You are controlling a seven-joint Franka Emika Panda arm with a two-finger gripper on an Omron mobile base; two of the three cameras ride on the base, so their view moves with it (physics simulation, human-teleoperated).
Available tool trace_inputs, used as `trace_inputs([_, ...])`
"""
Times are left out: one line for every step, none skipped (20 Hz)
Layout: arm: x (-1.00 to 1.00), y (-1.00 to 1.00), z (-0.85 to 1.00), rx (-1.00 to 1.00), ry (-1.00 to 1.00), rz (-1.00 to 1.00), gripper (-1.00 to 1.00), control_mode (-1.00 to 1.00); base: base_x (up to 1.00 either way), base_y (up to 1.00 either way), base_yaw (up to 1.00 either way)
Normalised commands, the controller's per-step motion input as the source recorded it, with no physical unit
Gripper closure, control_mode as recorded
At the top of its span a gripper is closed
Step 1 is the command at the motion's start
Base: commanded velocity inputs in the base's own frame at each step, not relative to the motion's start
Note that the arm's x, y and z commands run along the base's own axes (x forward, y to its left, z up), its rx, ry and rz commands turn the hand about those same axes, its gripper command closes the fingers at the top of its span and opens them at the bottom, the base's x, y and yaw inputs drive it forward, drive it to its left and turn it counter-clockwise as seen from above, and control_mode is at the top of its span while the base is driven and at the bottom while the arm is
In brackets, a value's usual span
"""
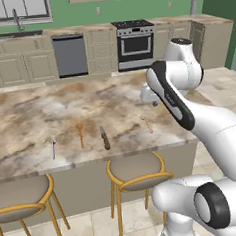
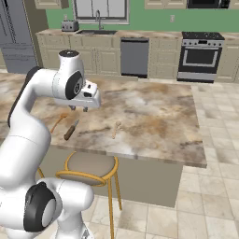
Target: Pick up the metallic utensils from the counter and place them in the open drawer. Make sure not to pick up any wooden utensils.
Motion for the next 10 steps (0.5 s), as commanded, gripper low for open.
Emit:
trace_inputs([0.00, 0.00, -0.06, 0.00, 0.00, 0.00, -1.00, -1.00, 0.00, 0.00, 0.00])
trace_inputs([-0.01, 0.02, -0.19, 0.00, 0.00, 0.00, -1.00, -1.00, 0.00, 0.00, 0.00])
trace_inputs([0.00, 0.13, -0.32, 0.00, 0.02, 0.00, -1.00, -1.00, 0.00, 0.00, 0.00])
trace_inputs([-0.01, 0.22, -0.36, 0.00, 0.03, 0.00, -1.00, -1.00, 0.00, 0.00, 0.00])
trace_inputs([-0.06, 0.24, -0.40, 0.00, 0.02, 0.00, -1.00, -1.00, 0.00, 0.00, 0.00])
trace_inputs([-0.09, 0.22, -0.43, 0.00, 0.01, 0.00, -1.00, -1.00, 0.00, 0.00, 0.00])
trace_inputs([-0.14, 0.21, -0.44, 0.00, 0.00, 0.00, -1.00, -1.00, 0.00, 0.00, 0.00])
trace_inputs([-0.11, 0.23, -0.44, 0.00, 0.00, 0.00, -1.00, -1.00, 0.00, 0.00, 0.00])
trace_inputs([-0.11, 0.24, -0.41, 0.00, 0.00, 0.00, -1.00, -1.00, 0.00, 0.00, 0.00])
trace_inputs([-0.07, 0.26, -0.39, 0.00, 0.00, 0.00, -1.00, -1.00, 0.00, 0.00, 0.00])
